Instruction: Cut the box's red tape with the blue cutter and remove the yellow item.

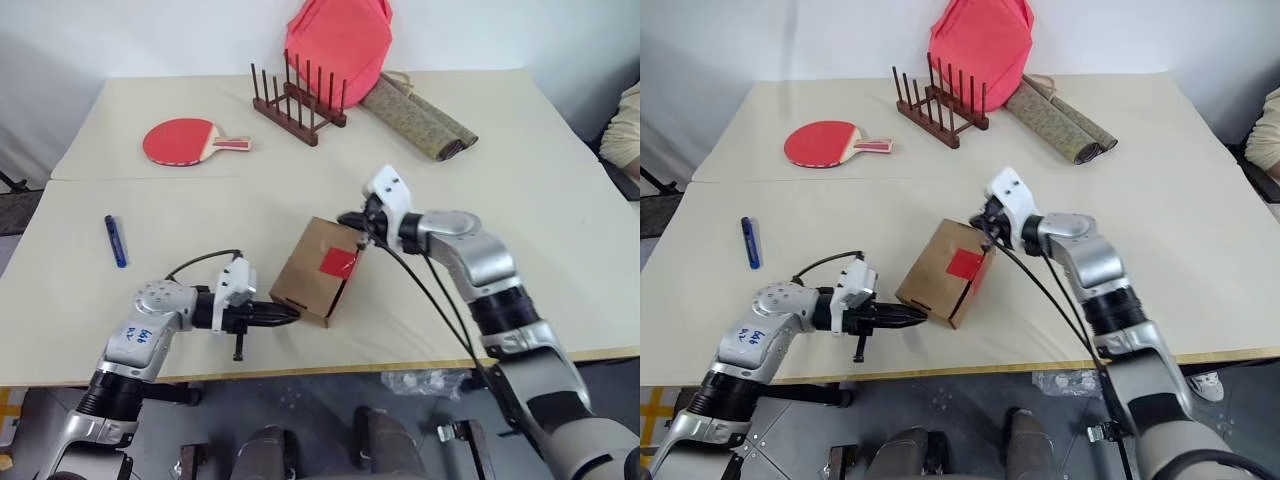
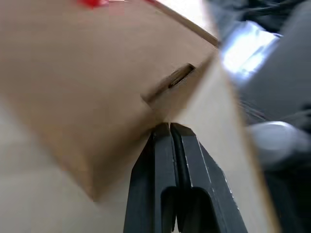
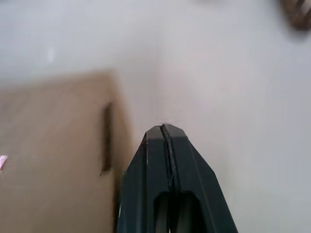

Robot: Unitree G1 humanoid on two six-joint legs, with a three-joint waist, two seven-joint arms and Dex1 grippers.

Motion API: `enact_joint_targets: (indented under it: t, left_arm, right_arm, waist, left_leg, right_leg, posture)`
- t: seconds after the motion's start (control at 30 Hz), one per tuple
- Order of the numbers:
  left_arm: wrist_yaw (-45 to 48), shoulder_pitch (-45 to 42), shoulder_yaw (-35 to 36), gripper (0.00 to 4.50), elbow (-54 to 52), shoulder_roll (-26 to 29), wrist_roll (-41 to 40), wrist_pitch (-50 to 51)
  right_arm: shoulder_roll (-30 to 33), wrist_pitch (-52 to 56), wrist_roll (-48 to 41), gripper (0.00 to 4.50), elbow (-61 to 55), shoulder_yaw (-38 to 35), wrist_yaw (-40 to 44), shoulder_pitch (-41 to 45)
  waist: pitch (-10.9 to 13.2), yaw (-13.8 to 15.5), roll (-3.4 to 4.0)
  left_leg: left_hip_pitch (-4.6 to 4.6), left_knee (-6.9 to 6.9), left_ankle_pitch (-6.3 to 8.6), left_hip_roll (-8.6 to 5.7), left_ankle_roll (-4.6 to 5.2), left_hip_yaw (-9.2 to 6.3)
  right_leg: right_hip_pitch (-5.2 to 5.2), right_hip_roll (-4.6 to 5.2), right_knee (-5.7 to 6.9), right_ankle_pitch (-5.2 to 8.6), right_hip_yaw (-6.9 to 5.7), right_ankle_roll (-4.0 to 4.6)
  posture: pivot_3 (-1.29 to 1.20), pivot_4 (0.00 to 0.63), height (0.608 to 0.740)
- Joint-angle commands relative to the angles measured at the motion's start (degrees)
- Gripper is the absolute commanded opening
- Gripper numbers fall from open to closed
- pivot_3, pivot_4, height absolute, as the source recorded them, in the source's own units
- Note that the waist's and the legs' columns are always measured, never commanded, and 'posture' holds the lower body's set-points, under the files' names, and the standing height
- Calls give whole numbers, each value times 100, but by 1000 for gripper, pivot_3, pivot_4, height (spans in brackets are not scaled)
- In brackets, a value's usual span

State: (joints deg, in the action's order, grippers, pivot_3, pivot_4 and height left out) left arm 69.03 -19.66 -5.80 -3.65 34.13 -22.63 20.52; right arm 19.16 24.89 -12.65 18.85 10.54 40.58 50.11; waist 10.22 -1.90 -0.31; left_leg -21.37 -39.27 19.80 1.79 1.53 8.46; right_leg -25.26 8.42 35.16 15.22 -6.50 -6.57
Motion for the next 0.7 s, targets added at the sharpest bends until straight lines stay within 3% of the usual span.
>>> enact_joint_targets:
  t: [0.03,0.2,0.3,0.4,0.57,0.7]
  left_arm:
    - [-156,133,489,50,-380,286,-280,239]
    - [-324,301,1247,50,-252,1053,-345,516]
    - [-608,76,1331,50,236,988,13,-122]
    - [-955,-218,1152,50,629,590,237,-533]
    - [-686,-446,633,50,994,50,304,-770]
    - [-141,-599,215,50,857,15,92,-343]
  right_arm:
    - [242,-187,96,0,-43,-523,-316,52]
    - [1075,782,-125,0,-1511,-1019,-258,-616]
    - [1835,1840,-287,0,-2732,-899,128,-1385]
    - [2229,2398,-405,0,-3445,-679,320,-1843]
    - [1958,2624,-511,0,-3649,-280,324,-1932]
    - [1392,2286,-309,0,-2973,-8,169,-1389]
  waist:
    - [0,9,0]
    - [0,39,0]
    - [0,56,-1]
    - [0,52,-1]
    - [-1,8,-5]
    - [-1,10,-5]
  left_leg:
    - [0,0,0,0,-1,-2]
    - [-11,1,2,-2,0,-20]
    - [-12,1,2,-3,1,-15]
    - [-12,1,2,-4,2,-5]
    - [0,-1,-1,-5,5,14]
    - [0,-1,-4,-7,0,15]
  right_leg:
    - [-3,1,10,0,0,0]
    - [-10,8,18,-1,-9,-2]
    - [-7,10,1,-1,-15,-2]
    - [-3,10,-10,-1,-14,-2]
    - [-3,6,-6,-9,-11,5]
    - [-4,-3,-7,-12,-12,11]
  posture:
    - [0,150,740]
    - [0,150,740]
    - [0,150,740]
    - [0,150,740]
    - [0,150,740]
    - [0,150,740]
